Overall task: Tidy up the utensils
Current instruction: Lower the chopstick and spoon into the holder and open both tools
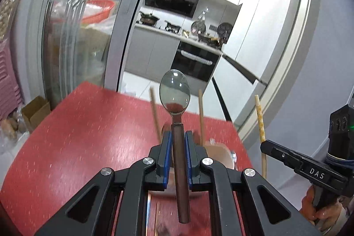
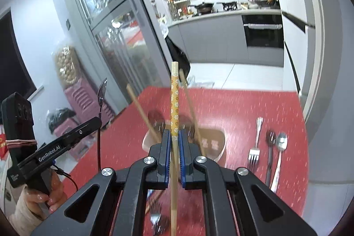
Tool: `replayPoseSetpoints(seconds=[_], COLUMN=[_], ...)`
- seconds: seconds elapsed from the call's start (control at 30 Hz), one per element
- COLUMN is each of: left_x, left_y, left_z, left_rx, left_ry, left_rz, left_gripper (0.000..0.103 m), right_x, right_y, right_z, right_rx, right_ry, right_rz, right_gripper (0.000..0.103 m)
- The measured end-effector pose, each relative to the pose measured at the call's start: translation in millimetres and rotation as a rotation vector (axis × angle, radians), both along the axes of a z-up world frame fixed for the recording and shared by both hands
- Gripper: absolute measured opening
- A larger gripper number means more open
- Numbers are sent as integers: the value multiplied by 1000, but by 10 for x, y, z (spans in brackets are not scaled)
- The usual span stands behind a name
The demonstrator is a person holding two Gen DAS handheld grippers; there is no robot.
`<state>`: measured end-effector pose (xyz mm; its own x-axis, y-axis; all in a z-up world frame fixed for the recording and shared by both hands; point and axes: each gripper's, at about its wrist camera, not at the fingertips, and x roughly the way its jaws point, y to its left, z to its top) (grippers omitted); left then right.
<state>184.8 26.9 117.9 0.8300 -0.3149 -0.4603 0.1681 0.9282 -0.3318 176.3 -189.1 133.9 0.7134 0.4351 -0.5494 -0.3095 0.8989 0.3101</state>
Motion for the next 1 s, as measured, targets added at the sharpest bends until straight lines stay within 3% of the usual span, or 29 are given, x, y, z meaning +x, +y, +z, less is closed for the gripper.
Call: replayPoseSetpoints(seconds=[0.23,0.6,1.0], left_x=[350,785,711], left_y=[-160,-363,-593], left_z=[99,-158,-475], left_rx=[12,60,130], left_ry=[-78,-99,-156], left_rz=[30,61,62], left_gripper=[37,37,37], right_x=[451,1009,1084], right_y=[8,111,171], right_z=[154,46,-292], right_rx=[31,-15,-93], right_ry=[-58,-156,-247], right_rz=[-50,-78,-85], right_gripper=[8,8,8])
